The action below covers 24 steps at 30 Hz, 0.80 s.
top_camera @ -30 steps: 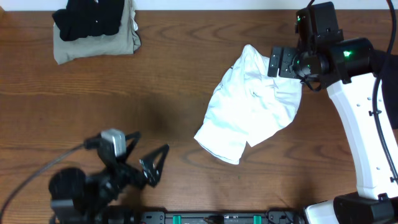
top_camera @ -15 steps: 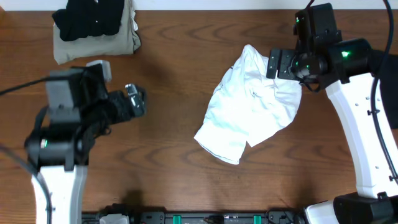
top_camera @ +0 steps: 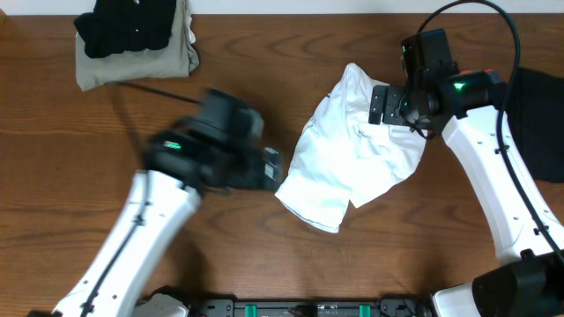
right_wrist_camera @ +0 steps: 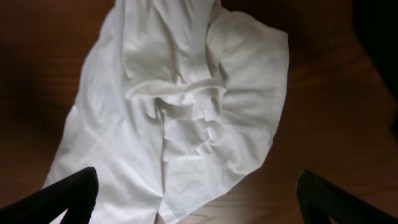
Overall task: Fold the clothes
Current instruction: 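Reach the left gripper to the T-shirt's lower edge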
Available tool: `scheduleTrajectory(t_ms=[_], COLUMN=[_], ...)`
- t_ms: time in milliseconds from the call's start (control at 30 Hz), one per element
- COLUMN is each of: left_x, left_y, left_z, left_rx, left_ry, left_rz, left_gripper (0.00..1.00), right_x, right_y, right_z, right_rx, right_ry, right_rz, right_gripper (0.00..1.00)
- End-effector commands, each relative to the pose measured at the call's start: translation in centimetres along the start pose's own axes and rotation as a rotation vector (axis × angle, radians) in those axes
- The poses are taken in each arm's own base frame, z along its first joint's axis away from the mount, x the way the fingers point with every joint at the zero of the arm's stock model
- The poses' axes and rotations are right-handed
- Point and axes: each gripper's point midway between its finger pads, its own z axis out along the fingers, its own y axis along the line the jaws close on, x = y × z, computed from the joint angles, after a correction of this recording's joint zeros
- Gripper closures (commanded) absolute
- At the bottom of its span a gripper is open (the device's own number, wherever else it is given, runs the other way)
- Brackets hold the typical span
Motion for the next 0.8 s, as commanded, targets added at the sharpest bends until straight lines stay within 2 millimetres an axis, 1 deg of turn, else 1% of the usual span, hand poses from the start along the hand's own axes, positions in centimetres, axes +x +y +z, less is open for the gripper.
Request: scheduleTrajectory(t_ms=[0, 33, 67, 100, 167, 200, 267, 333, 467, 567, 667, 767], left_x=[-0.4, -0.2, 0.0, 0.2, 0.5, 0.8, 1.2, 1.7, 2.6, 3.5, 3.9, 3.4], left_y=[0.1, -0.6, -1.7, -3.0, -4.9, -5.6, -6.3, -6.4, -5.6, -5.1, -5.8, -6.3], left_z=[0.6, 1.0, 1.7, 2.7, 4.4, 5.6, 7.4, 9.3, 12.6, 14.5, 15.3, 15.5], left_rx=[-0.231, -0.239, -0.228, -0.209, -0.194, -0.198, -0.209, -0.234, -0.291, -0.316, -0.279, -0.258], left_ry=[-0.091, -0.097, -0.098, -0.098, -0.088, -0.073, -0.046, -0.008, 0.064, 0.126, 0.151, 0.13], left_rz=[-0.027, -0.027, -0.02, -0.014, 0.03, 0.054, 0.079, 0.101, 0.106, 0.107, 0.1, 0.099], left_gripper=[0.02, 0.02, 0.02, 0.02, 0.02, 0.02, 0.02, 0.02, 0.02, 0.02, 0.02, 0.02], right_x=[-0.3, -0.4, -0.6, -0.8, -1.0, -1.1, -1.0, -0.9, -0.6, -0.6, -0.6, -0.6], right_y=[-1.4, -1.9, -2.4, -3.1, -4.0, -4.6, -5.7, -6.7, -8.0, -8.0, -8.0, -7.9], right_z=[0.4, 0.4, 0.5, 0.5, 0.6, 0.6, 0.6, 0.6, 0.6, 0.7, 0.7, 0.7], right_rx=[0.02, 0.026, 0.031, 0.036, 0.039, 0.046, 0.058, 0.073, 0.09, 0.076, 0.072, 0.072], right_ry=[0.001, 0.0, -0.001, -0.002, 0.0, 0.0, 0.009, 0.021, 0.037, 0.04, 0.039, 0.039], right_rz=[0.064, 0.085, 0.107, 0.132, 0.162, 0.177, 0.201, 0.224, 0.253, 0.264, 0.263, 0.263], right_gripper=[0.01, 0.01, 0.01, 0.01, 0.01, 0.01, 0.01, 0.01, 0.01, 0.01, 0.01, 0.01])
